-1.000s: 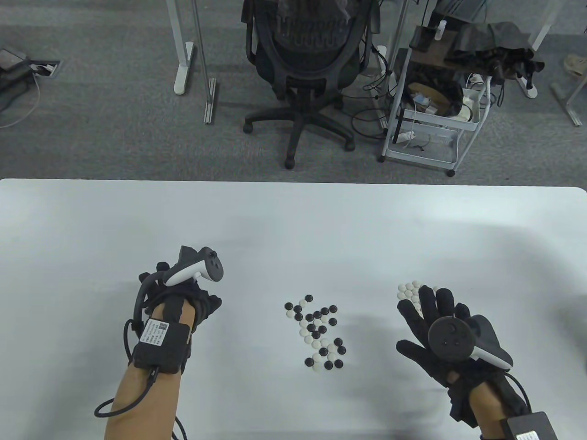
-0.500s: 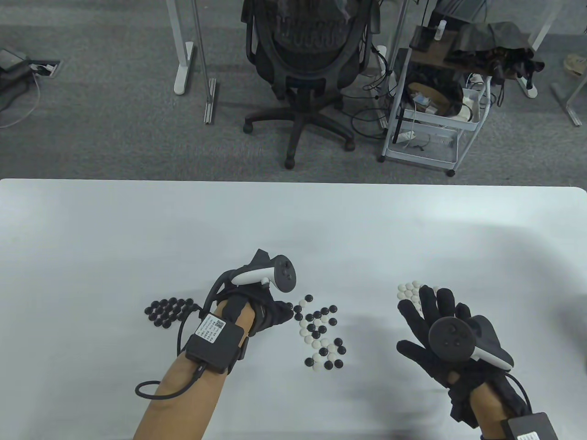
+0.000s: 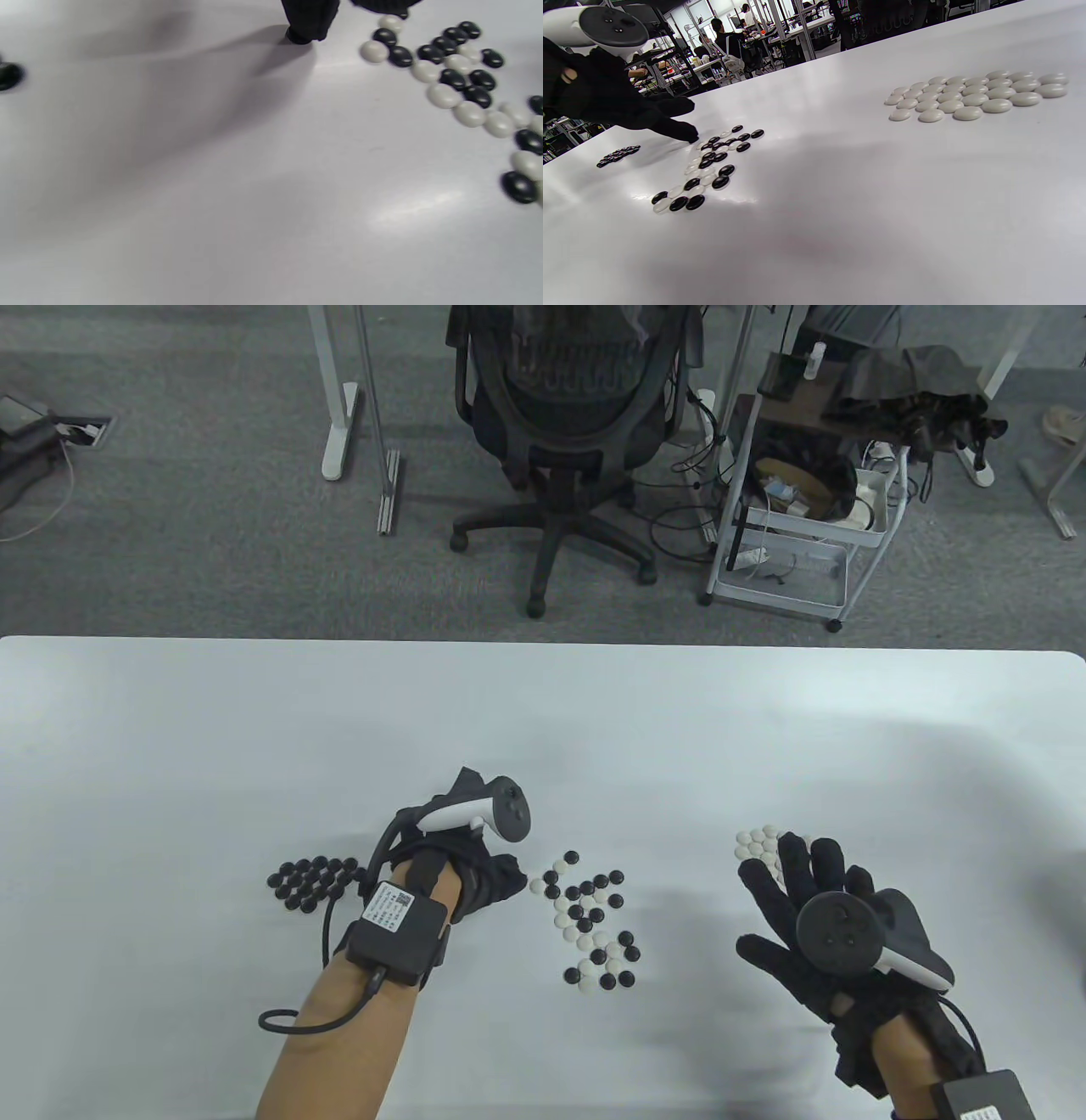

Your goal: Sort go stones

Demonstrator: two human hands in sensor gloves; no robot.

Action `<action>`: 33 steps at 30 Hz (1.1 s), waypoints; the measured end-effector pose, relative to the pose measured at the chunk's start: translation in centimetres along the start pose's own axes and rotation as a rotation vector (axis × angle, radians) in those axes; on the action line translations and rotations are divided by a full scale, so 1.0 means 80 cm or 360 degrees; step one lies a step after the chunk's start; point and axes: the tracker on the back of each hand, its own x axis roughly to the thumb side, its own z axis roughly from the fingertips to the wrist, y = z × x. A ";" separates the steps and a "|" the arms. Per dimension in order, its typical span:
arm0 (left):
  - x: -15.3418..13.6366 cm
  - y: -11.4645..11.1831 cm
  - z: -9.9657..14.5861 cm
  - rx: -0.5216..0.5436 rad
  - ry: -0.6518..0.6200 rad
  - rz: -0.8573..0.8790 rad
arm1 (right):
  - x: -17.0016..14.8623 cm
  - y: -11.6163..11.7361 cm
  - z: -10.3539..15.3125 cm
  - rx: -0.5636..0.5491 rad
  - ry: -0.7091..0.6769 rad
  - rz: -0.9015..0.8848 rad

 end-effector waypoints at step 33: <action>-0.082 -0.020 0.093 0.0161 0.0157 0.0110 | 0.001 0.002 -0.003 0.0043 0.0033 0.0018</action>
